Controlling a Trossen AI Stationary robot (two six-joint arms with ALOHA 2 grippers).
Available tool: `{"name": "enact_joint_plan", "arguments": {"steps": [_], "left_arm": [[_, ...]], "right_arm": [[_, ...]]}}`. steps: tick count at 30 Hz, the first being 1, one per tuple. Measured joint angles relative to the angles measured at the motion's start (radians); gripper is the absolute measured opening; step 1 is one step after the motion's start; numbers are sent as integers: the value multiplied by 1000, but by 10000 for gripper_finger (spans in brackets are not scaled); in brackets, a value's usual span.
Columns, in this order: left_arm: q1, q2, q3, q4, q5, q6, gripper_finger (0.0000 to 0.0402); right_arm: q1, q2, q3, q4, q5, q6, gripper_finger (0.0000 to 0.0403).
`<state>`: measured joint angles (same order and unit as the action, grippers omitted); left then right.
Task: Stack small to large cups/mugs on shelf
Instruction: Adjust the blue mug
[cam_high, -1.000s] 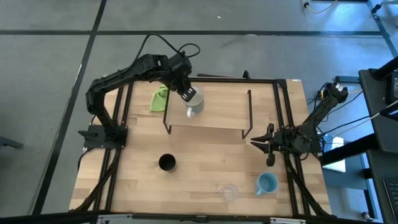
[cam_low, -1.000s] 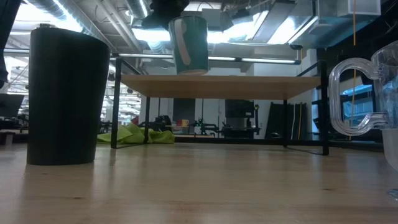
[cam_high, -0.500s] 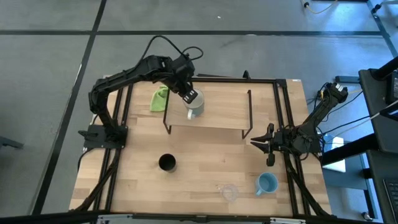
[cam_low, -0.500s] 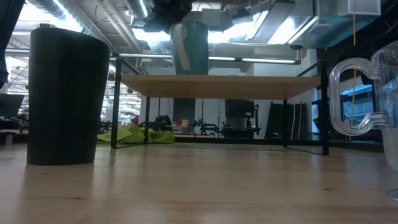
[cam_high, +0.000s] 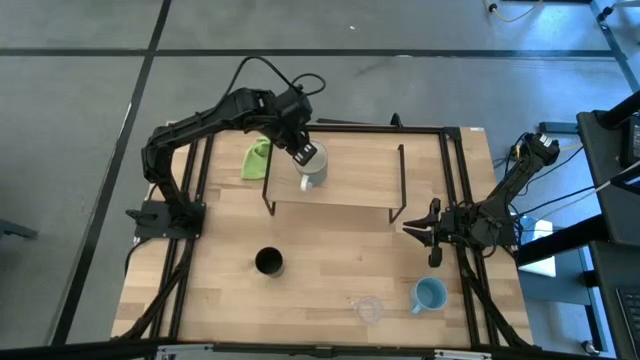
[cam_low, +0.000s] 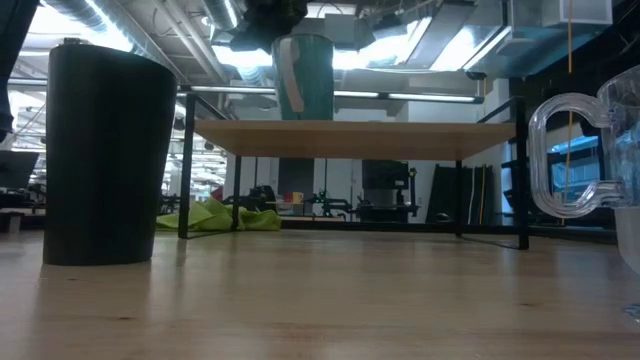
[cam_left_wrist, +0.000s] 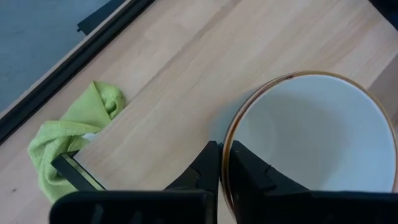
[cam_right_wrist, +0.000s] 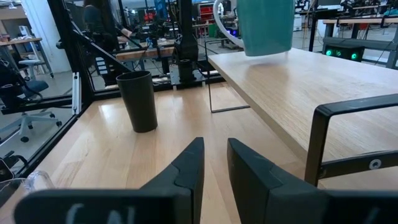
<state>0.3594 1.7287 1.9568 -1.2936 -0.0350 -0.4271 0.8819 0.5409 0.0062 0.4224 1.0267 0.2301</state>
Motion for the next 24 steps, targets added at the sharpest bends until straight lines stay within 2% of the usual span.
{"name": "enact_joint_plan", "arguments": {"steps": [24], "left_arm": [[2, 42, 1, -3, 21, 10, 27]], "right_arm": [[0, 0, 0, 0, 0, -2, 72]]}}
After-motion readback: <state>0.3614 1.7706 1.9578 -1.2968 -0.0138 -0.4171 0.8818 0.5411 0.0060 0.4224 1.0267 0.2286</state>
